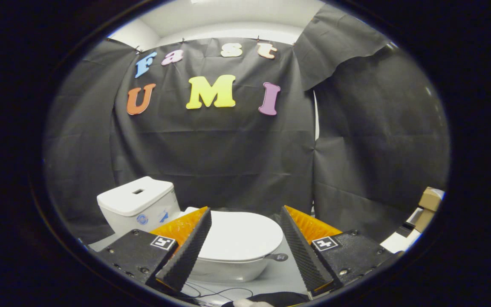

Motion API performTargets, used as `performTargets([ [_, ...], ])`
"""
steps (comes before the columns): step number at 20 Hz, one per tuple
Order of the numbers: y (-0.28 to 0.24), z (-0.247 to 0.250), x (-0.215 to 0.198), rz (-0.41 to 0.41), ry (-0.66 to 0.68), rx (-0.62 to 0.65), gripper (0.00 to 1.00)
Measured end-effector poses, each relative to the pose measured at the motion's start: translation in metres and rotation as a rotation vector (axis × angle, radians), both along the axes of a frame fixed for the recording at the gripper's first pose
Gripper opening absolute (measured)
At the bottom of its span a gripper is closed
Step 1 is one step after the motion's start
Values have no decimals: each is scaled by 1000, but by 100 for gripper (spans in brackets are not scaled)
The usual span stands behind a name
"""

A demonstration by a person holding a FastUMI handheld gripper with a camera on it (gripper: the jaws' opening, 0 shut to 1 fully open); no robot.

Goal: Open the toilet lid.

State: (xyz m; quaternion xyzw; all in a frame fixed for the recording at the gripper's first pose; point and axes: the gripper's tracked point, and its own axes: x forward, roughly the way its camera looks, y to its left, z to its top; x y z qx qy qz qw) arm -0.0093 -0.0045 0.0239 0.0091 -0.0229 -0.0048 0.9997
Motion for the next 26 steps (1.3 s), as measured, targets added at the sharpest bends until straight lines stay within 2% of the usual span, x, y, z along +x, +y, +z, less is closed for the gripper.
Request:
performTargets([
  [8, 3, -2, 15, 32, 20, -4, 100],
  [13, -8, 6, 47, 47, 24, 7, 100],
  [16, -25, 12, 70, 43, 29, 85, 100],
  [20, -44, 0, 105, 79, 86, 206, 100],
  [26, -79, -53, 144, 86, 214, 428, 98],
])
